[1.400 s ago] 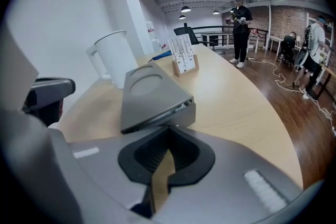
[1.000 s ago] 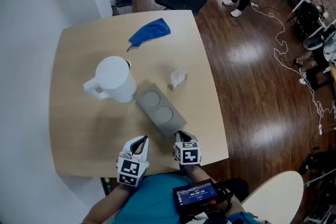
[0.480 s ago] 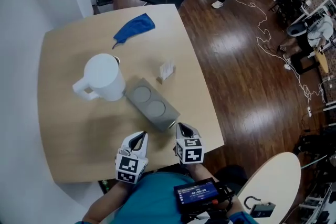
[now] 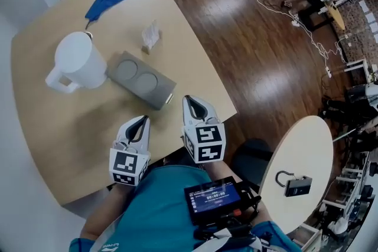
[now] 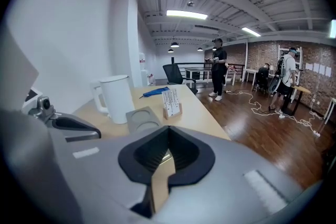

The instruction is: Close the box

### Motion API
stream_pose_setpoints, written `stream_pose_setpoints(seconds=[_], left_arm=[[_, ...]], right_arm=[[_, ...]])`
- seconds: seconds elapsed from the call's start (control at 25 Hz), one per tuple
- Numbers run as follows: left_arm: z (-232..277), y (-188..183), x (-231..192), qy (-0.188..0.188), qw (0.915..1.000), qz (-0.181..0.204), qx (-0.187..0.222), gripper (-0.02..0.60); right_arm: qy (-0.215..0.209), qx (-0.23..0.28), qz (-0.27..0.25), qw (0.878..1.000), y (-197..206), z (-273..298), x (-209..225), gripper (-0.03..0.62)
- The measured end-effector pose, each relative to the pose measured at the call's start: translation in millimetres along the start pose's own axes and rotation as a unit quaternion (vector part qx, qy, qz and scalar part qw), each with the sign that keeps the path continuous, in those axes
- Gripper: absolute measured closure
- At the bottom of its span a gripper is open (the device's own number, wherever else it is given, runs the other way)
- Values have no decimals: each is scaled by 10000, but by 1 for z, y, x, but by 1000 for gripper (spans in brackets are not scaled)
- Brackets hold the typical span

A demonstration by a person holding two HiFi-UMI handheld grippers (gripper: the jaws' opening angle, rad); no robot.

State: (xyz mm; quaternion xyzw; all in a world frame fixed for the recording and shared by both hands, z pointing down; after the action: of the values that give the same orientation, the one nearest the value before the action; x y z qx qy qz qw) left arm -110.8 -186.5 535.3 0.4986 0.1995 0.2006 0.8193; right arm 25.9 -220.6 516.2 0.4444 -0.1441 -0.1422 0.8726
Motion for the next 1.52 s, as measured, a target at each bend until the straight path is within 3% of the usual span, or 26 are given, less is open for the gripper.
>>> stream_pose_setpoints(seconds=[0.28, 0.76, 1.12, 1.52], left_arm=[[-10, -12, 14, 86, 9996, 250, 90, 595], [-37, -35, 74, -287, 9966, 699, 328, 595], [-80, -25, 144, -591, 9946, 743, 414, 595], [-124, 9, 217, -729, 9944, 711, 293, 595]], right_arm=[[3, 332, 1, 9994, -5, -22, -8, 600], [-355, 926, -229, 9948, -12, -80, -2, 600], [-722, 1239, -401, 9888, 20, -154, -7, 600], [-936, 1239, -471, 9867, 71, -228, -11, 600]])
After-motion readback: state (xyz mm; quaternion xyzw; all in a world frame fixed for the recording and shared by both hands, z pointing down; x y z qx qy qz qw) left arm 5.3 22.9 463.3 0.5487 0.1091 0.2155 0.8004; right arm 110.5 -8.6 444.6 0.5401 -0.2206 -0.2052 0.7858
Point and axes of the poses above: the fingertips, and each gripper's own axes: z forward along the fingers, x to its right, y out of its underside, the point moved 2 cm from there along -z, backward along the fingers, and after that the axes turned 10 degrees about -y, right-handed, at the moved point
